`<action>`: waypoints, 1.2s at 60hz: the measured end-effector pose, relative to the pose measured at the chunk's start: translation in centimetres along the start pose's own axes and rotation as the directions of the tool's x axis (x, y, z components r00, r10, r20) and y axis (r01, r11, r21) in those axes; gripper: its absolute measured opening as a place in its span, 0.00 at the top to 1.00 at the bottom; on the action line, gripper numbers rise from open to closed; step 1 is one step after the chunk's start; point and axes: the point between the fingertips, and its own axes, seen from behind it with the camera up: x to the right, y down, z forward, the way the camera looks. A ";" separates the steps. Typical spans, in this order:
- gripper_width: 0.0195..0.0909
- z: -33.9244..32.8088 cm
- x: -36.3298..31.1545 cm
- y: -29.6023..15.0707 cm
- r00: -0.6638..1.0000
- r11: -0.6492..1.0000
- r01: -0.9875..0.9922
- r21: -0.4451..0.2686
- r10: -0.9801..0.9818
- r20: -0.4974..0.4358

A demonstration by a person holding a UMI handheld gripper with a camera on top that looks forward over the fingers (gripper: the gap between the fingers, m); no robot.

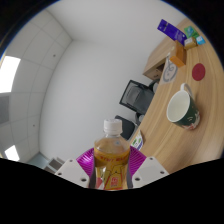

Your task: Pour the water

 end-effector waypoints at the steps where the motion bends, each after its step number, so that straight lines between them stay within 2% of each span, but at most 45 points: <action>1: 0.68 0.4 0.6 -0.7 0.999 0.999 -0.050 -0.004 0.050 -0.003; 9: 0.68 1.6 4.3 -3.3 0.908 0.907 -0.418 -0.051 0.419 0.016; 16: 0.67 1.8 5.8 -5.7 0.776 0.777 -0.628 -0.034 0.629 0.054; 27: 0.68 1.2 6.8 -8.6 0.643 0.647 -0.763 -0.007 0.759 0.101; 34: 0.68 0.8 6.5 -8.7 0.587 0.592 -0.805 -0.032 0.804 0.100; 40: 0.67 0.5 5.3 -8.0 0.614 0.620 -0.782 -0.072 0.784 0.089; 43: 0.68 0.3 4.0 -7.8 0.674 0.681 -0.725 -0.102 0.733 0.095; 46: 0.68 -0.2 2.6 -8.7 0.786 0.793 -0.602 -0.093 0.609 0.109; 52: 0.67 -2.6 0.6 -14.2 0.969 0.979 -0.199 0.038 0.191 0.157; 56: 0.65 -3.8 0.3 -18.6 0.988 0.982 0.106 0.156 -0.122 0.098; 59: 0.65 -4.7 1.1 -22.2 0.946 0.923 0.308 0.232 -0.322 0.025; 60: 0.65 -6.4 1.4 -24.0 0.924 0.897 0.361 0.254 -0.380 0.028; 62: 0.65 -5.8 1.7 -26.0 0.878 0.834 0.471 0.288 -0.475 -0.059; 67: 0.64 -6.8 5.6 -30.4 0.719 0.663 0.694 0.281 -0.659 -0.221; 72: 0.65 -5.5 10.5 -32.9 0.587 0.557 0.808 0.194 -0.727 -0.356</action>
